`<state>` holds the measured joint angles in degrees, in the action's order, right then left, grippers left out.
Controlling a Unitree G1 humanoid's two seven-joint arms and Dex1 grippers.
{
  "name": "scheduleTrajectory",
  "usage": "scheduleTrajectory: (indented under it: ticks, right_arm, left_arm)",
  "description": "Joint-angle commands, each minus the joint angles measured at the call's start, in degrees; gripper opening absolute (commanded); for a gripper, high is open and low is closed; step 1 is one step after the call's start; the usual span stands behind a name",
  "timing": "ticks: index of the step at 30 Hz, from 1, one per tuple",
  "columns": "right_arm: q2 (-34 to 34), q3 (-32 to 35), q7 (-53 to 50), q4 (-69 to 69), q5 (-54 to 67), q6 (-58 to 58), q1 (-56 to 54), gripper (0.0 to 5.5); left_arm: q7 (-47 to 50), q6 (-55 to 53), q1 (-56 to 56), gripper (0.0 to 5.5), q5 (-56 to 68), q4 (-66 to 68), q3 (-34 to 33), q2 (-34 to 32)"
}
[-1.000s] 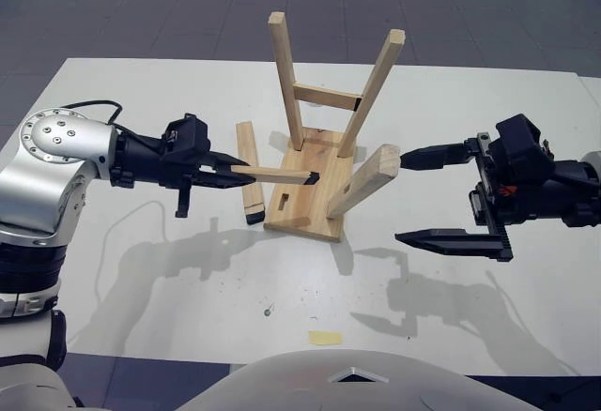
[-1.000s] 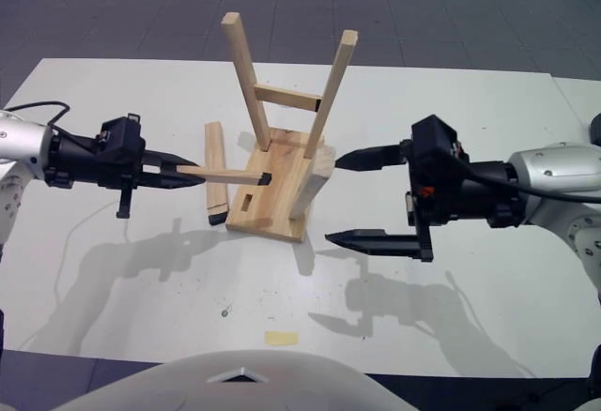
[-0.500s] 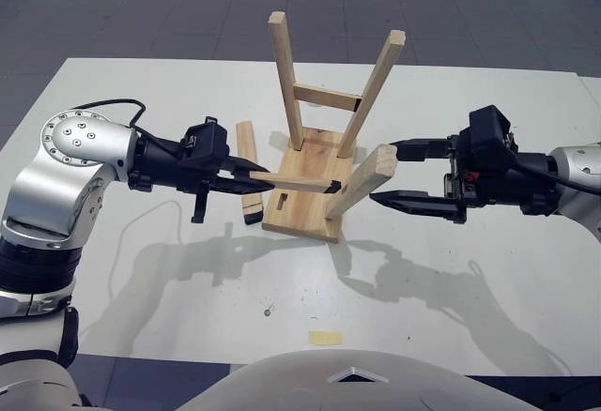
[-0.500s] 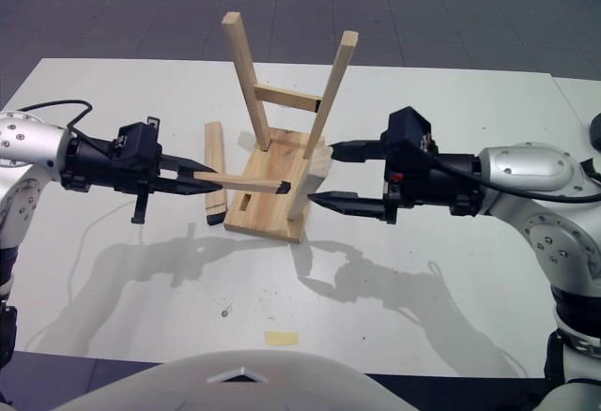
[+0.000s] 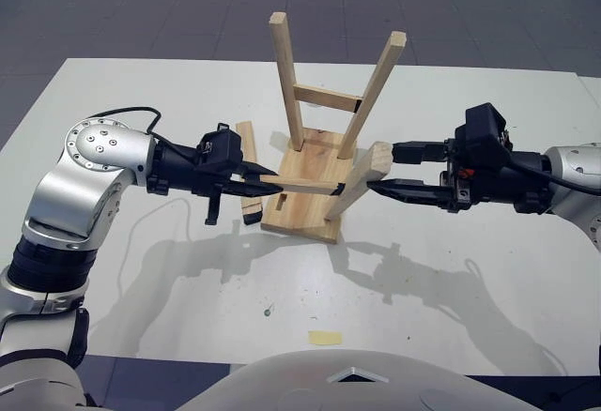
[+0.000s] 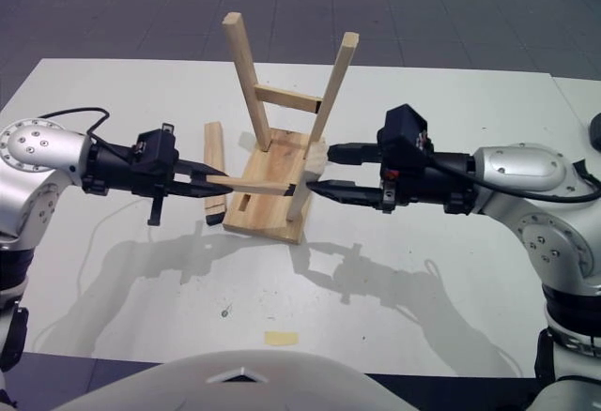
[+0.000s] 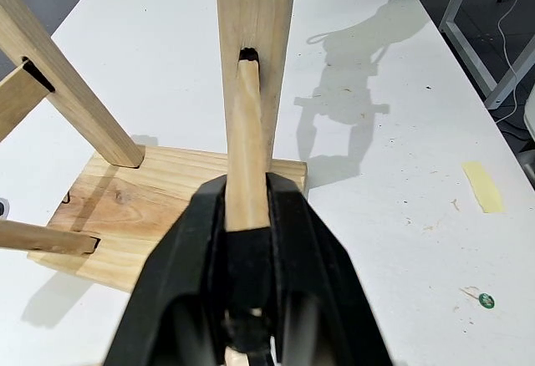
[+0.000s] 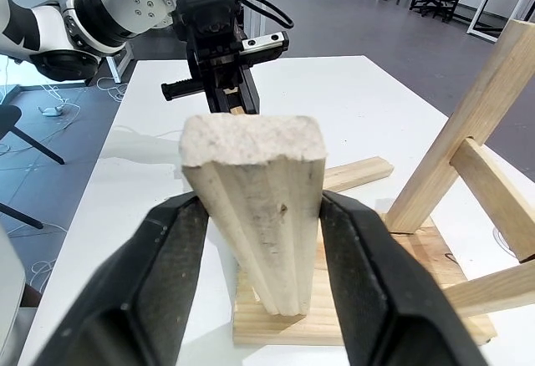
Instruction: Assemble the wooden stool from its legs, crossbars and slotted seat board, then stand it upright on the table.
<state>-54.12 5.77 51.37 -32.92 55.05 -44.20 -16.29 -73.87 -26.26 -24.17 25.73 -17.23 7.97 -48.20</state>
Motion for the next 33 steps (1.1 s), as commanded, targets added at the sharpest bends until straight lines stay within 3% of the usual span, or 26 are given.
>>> scheduleTrajectory:
  ticks: [1,22,33]
  right_arm:
    - [-0.96,-1.56,3.22,0.83,-2.61,0.67,0.28,2.1]
    - [0.37,-5.26,7.02,0.11,-3.65,0.39,1.77,2.07]
    - [1.37,-5.96,6.8,-0.03,-3.1,-1.14,1.95,2.06]
  left_arm:
    - [0.02,0.48,-0.43,0.43,-0.59,-0.13,1.71,1.16]
    - [-6.62,-1.23,-8.25,0.43,0.21,11.2,7.34,9.49]
    - [-5.45,6.71,-9.07,0.43,-7.38,9.14,11.62,12.39]
